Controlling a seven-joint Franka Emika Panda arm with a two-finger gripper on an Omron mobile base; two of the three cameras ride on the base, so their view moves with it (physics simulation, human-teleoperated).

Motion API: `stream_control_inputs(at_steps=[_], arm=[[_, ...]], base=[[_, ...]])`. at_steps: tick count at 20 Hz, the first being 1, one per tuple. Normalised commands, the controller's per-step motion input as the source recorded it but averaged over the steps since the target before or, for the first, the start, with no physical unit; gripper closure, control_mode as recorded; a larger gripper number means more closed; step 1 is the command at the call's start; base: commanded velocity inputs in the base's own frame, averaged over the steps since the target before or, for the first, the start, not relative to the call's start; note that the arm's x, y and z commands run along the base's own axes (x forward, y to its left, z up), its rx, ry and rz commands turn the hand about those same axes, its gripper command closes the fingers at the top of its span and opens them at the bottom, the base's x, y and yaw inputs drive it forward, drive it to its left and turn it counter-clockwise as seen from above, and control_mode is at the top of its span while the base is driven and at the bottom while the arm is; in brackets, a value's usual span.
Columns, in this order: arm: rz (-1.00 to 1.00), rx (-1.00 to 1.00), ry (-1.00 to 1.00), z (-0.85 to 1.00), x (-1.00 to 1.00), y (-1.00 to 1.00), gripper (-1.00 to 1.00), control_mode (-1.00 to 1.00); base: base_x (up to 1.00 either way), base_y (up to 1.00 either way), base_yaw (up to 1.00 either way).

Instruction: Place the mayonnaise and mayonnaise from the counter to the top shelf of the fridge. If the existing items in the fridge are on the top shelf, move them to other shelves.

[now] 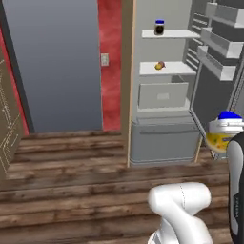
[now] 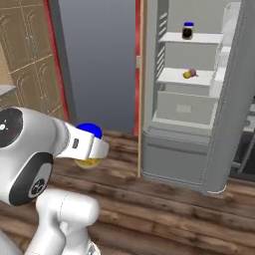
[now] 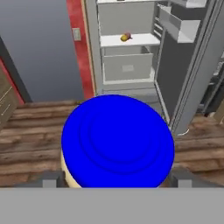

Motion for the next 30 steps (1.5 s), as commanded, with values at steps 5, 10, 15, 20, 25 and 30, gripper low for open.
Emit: stream_control_inputs(at_steps=[5,10,15,20,25,30], arm=[[0.00,0.00,0.00,0.00,0.00,0.00,1.00,1.00],[0.00,0.00,0.00,0.00,0.00,0.00,1.00,1.00],[0.00,0.00,0.00,0.00,0.00,0.00,1.00,1.00],[0.00,0.00,0.00,0.00,0.00,0.00,1.00,1.00],[0.00,0.00,0.00,0.00,0.00,0.00,1.00,1.00],[0.00,0.00,0.00,0.00,0.00,0.00,1.00,1.00]], base=[[1.00,0.40,0.03],[0.99,-0.36,0.00],[0.94,-0.73,0.05],[0.79,-0.72,0.01],[0.84,-0.42,0.00],[0.82,-0.32,0.00]])
